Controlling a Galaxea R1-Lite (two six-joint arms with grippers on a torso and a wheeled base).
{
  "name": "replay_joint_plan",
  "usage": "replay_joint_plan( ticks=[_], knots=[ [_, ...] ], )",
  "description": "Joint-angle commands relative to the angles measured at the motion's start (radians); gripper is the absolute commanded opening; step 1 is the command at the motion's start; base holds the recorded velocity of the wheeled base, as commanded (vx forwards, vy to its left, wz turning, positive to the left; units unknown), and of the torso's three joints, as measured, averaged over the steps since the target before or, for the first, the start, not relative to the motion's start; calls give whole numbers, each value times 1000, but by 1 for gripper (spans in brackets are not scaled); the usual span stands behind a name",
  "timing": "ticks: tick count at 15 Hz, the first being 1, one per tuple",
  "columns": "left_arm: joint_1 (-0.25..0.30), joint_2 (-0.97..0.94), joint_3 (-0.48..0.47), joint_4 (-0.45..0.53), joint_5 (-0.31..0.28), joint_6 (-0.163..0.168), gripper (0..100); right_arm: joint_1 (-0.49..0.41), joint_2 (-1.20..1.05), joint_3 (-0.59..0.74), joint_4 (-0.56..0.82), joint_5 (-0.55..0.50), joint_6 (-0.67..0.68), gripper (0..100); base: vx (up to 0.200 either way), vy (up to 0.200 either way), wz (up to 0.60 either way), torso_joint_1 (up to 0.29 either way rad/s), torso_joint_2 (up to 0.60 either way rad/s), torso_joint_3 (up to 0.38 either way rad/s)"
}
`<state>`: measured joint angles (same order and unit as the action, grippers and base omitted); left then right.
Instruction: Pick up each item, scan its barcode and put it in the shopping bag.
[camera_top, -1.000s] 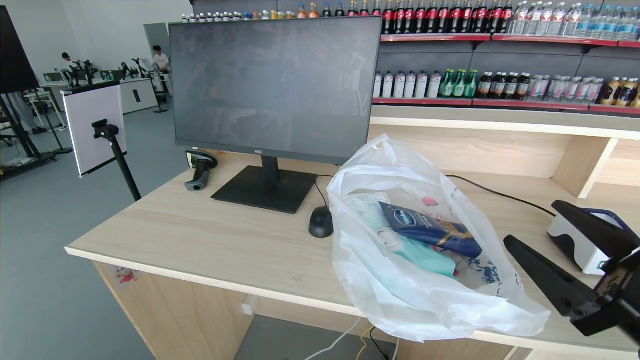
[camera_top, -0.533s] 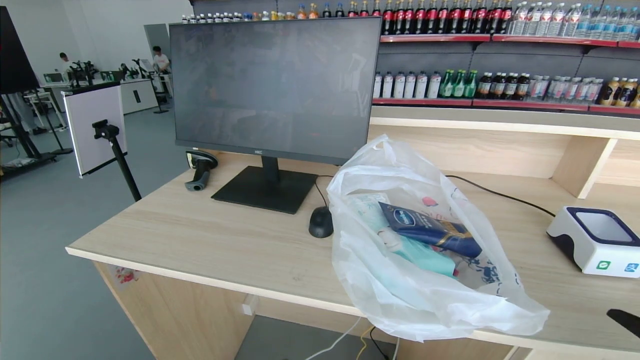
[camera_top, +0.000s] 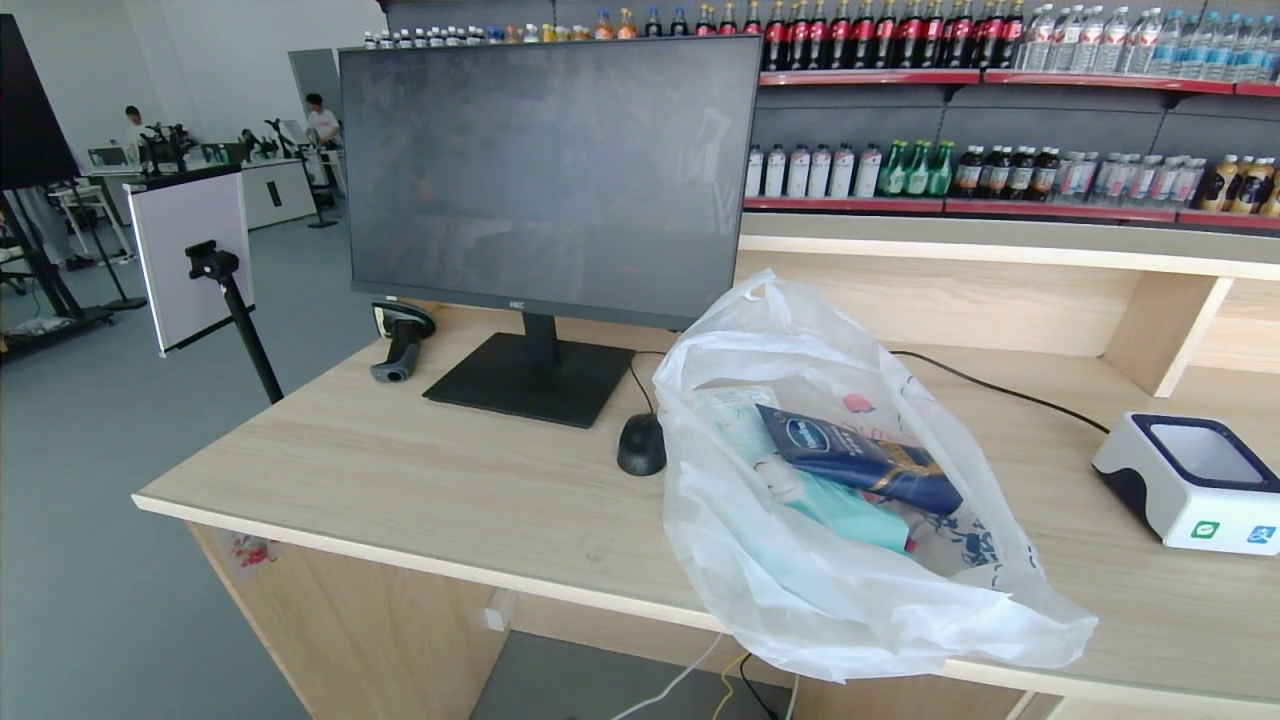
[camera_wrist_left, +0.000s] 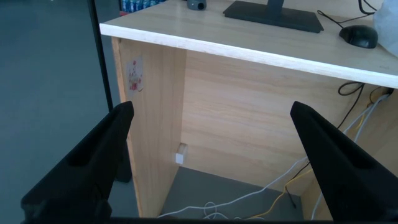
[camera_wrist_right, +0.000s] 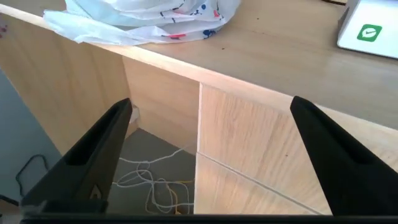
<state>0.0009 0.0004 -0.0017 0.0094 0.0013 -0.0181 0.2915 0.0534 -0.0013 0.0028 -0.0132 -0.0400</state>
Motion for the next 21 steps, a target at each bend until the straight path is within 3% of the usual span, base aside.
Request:
replay_joint_plan(
  ticks=[1,2,3,5,8,10,17,21],
  knots=[
    [1,1,0,0,0,0,100,-163,102,0,0,-2,5,100,0,0,0,0,0,0],
    [1,1,0,0,0,0,100,-296,137,1,0,-1,19,100,0,0,0,0,0,0],
    [1,1,0,0,0,0,100,-353,117,1,0,1,23,100,0,0,0,0,0,0],
    [1,1,0,0,0,0,100,-281,-41,1,0,6,11,100,0,0,0,0,0,0],
    [1,1,0,0,0,0,100,-293,-53,1,2,-1,35,100,0,0,0,0,0,0],
    [1,1,0,0,0,0,100,-293,-53,0,2,6,-8,100,-200,0,0,2,2,5],
    [1,1,0,0,0,0,100,-293,-53,1,0,6,32,100,-200,0,0,3,-2,1],
    [1,1,0,1,0,0,100,-291,-53,1,0,6,29,100,0,0,-600,-1,1,2]
  ],
)
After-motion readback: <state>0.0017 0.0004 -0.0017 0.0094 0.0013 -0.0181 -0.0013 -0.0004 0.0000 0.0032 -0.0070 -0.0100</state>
